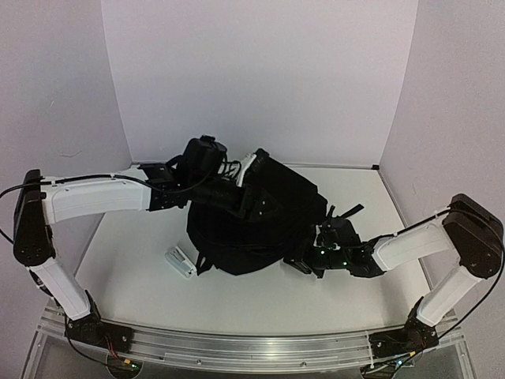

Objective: Pack the student bag
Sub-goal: Zip the student bag at the center of the board.

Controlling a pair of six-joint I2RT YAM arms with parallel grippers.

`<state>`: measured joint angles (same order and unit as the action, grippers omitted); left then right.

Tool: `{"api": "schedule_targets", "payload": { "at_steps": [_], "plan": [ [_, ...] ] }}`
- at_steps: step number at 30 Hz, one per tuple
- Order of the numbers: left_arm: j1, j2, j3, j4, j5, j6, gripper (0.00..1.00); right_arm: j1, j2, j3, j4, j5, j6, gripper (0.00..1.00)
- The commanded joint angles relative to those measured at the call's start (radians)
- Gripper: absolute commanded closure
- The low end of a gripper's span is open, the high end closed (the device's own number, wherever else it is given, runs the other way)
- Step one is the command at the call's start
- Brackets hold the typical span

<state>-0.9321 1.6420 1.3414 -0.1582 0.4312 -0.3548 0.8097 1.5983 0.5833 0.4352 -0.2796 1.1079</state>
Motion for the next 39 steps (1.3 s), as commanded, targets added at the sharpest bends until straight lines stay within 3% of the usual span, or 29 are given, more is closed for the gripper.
{"api": "schedule_targets", "payload": {
  "at_steps": [1, 11, 26, 39],
  "plan": [
    [-0.06, 0.112, 0.035, -0.059, 0.043, -0.014, 0.19, -0.002, -0.081, -0.06, 0.035, 0.076, 0.056, 1.0],
    [-0.115, 0.231, 0.104, -0.133, 0.08, -0.014, 0.21, -0.001, -0.125, -0.108, 0.037, 0.091, 0.078, 1.0],
    [-0.117, 0.315, 0.166, -0.266, -0.136, 0.015, 0.19, -0.001, -0.119, -0.101, 0.054, 0.077, 0.073, 1.0],
    [-0.117, 0.427, 0.232, -0.239, -0.061, -0.062, 0.14, -0.001, -0.17, -0.13, 0.055, 0.097, 0.083, 1.0]
  ]
}}
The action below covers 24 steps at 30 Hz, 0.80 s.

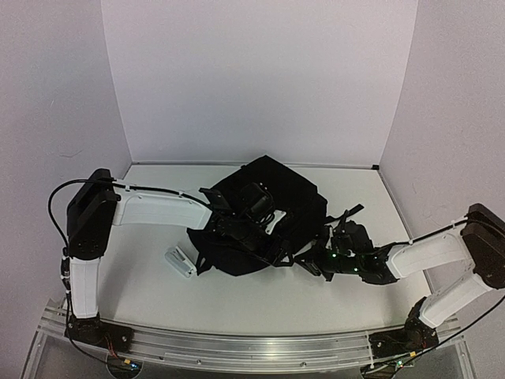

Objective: Pack the student bag
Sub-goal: Zip the student bag at the center of the board.

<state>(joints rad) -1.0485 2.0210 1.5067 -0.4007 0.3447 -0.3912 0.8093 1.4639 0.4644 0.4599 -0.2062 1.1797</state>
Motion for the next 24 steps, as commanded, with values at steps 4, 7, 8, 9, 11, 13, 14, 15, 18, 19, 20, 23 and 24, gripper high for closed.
{"api": "schedule_targets", "payload": {
  "at_steps": [4, 7, 8, 9, 11, 13, 14, 15, 18, 19, 20, 23, 24],
  "plan": [
    [0.002, 0.071, 0.082, 0.006, -0.011, -0.051, 0.11, -0.001, -0.057, -0.016, 0.03, 0.029, 0.013, 1.0],
    [0.005, 0.09, 0.107, 0.002, -0.039, -0.071, 0.11, -0.001, -0.078, -0.024, 0.03, 0.035, 0.018, 1.0],
    [0.005, 0.096, 0.117, 0.0, -0.049, -0.077, 0.1, -0.002, -0.087, -0.027, 0.03, 0.037, 0.02, 1.0],
    [0.005, 0.096, 0.117, 0.009, -0.058, -0.083, 0.1, -0.002, -0.094, -0.031, 0.03, 0.04, 0.021, 1.0],
    [0.005, 0.089, 0.103, 0.055, -0.058, -0.1, 0.1, -0.002, -0.108, -0.04, 0.03, 0.046, 0.026, 1.0],
    [0.005, 0.089, 0.096, 0.109, -0.04, -0.118, 0.1, -0.001, -0.12, -0.05, 0.031, 0.05, 0.03, 1.0],
    [0.005, 0.092, 0.098, 0.128, -0.033, -0.127, 0.1, -0.001, -0.126, -0.055, 0.03, 0.052, 0.032, 1.0],
    [0.005, 0.094, 0.098, 0.145, -0.028, -0.133, 0.1, -0.001, -0.13, -0.058, 0.03, 0.054, 0.033, 1.0],
    [0.006, 0.078, 0.068, 0.243, -0.018, -0.148, 0.1, -0.001, -0.142, -0.068, 0.03, 0.06, 0.036, 1.0],
    [0.006, 0.068, 0.055, 0.284, -0.014, -0.155, 0.1, -0.002, -0.144, -0.069, 0.03, 0.062, 0.037, 1.0],
    [0.007, 0.059, 0.047, 0.318, -0.006, -0.16, 0.1, -0.002, -0.144, -0.07, 0.03, 0.063, 0.038, 1.0],
    [0.006, 0.022, 0.013, 0.424, 0.006, -0.182, 0.1, -0.001, -0.142, -0.072, 0.03, 0.063, 0.039, 1.0],
    [0.008, 0.006, -0.005, 0.472, 0.007, -0.197, 0.1, 0.0, -0.141, -0.072, 0.03, 0.063, 0.039, 1.0]
  ]
}}
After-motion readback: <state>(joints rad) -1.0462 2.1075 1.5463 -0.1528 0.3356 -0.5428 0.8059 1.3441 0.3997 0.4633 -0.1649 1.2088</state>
